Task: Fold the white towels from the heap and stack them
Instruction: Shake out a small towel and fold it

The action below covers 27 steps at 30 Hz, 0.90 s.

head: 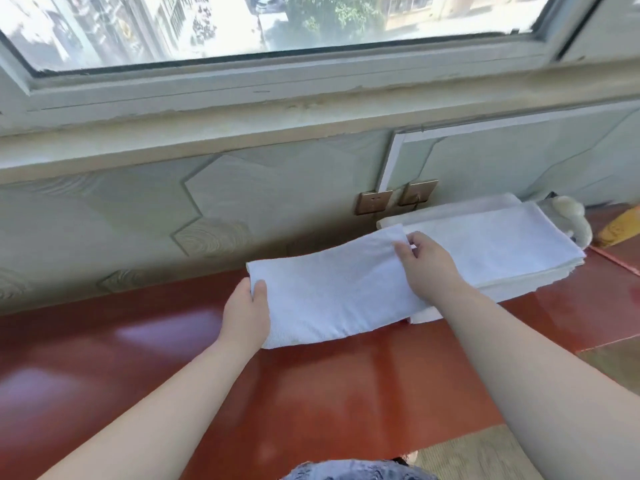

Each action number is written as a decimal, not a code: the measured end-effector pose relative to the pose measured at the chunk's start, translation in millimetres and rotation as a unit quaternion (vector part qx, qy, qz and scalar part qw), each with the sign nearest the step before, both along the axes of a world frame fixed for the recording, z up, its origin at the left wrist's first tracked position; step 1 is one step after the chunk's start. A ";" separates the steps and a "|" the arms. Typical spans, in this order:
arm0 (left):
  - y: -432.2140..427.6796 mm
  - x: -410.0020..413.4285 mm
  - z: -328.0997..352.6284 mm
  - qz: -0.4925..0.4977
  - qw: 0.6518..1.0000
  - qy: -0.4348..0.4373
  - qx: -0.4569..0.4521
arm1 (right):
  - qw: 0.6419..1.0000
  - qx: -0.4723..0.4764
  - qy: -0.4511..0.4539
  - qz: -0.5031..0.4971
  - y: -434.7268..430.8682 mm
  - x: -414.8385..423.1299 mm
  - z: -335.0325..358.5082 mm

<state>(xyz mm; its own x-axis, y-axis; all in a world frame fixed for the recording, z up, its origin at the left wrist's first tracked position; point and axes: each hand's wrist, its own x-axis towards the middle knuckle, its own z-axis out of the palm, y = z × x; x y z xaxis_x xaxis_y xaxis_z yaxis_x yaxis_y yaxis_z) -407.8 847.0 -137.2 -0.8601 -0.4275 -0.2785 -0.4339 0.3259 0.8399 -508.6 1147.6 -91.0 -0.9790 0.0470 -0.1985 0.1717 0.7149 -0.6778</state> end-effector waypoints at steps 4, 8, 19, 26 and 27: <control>97.0 -47.9 22.9 -0.002 0.999 0.044 0.010 | 1.000 0.021 0.012 -0.015 113.7 -54.9 31.3; 178.6 -97.7 34.8 -0.012 0.999 0.049 0.022 | 0.999 0.014 0.010 -0.051 207.8 -101.6 42.4; 268.5 -167.2 -12.4 -0.109 0.979 -0.117 -0.128 | 0.992 0.089 -0.082 -0.032 305.9 -141.9 -13.0; 275.5 -166.4 -17.2 -0.072 0.978 -0.139 -0.139 | 0.985 0.169 -0.033 -0.017 303.0 -146.2 -25.0; 278.5 -161.5 -17.9 -0.071 0.977 -0.138 -0.145 | 0.983 0.180 -0.025 -0.015 304.9 -146.0 -25.2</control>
